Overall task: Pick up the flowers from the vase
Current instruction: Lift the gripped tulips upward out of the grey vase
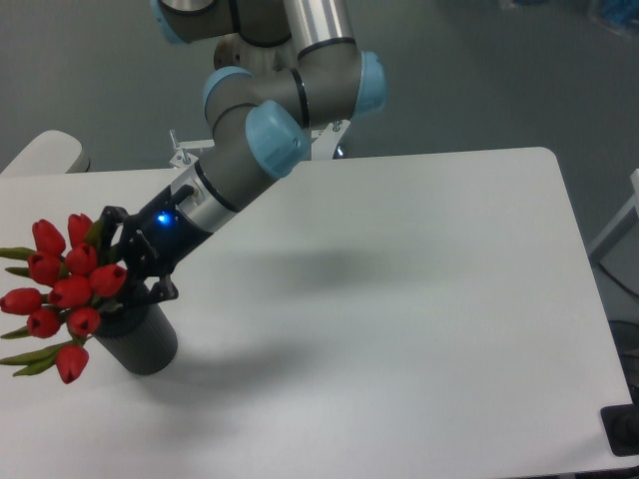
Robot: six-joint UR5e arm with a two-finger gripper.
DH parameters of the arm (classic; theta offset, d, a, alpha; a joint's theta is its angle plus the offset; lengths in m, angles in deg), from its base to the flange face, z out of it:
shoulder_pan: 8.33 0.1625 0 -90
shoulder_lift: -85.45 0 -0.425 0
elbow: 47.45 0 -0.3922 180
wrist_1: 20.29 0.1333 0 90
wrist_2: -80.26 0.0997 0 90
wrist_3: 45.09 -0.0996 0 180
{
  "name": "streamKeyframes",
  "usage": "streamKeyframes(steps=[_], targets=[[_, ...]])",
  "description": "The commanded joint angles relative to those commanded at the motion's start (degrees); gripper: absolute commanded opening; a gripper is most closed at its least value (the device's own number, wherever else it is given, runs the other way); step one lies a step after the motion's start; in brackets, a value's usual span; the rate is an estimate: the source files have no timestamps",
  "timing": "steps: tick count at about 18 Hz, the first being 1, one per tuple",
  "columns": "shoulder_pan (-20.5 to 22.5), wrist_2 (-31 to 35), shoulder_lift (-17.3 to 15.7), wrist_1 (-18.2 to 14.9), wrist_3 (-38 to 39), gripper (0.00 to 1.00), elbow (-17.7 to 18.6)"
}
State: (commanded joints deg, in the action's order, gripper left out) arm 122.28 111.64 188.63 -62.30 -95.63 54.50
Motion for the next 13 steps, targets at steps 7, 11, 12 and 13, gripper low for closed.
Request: streamKeyframes(steps=[7, 11, 12, 13], targets=[[1.5, -2.7, -0.7, 0.0, 5.2, 0.35, -4.0], [2.5, -3.7, -0.8, 0.0, 6.6, 0.34, -5.3], [2.5, -4.2, -0.8, 0.0, 6.7, 0.34, -5.7], [2.6, -4.8, -0.8, 0.0, 7.1, 0.34, -6.2]])
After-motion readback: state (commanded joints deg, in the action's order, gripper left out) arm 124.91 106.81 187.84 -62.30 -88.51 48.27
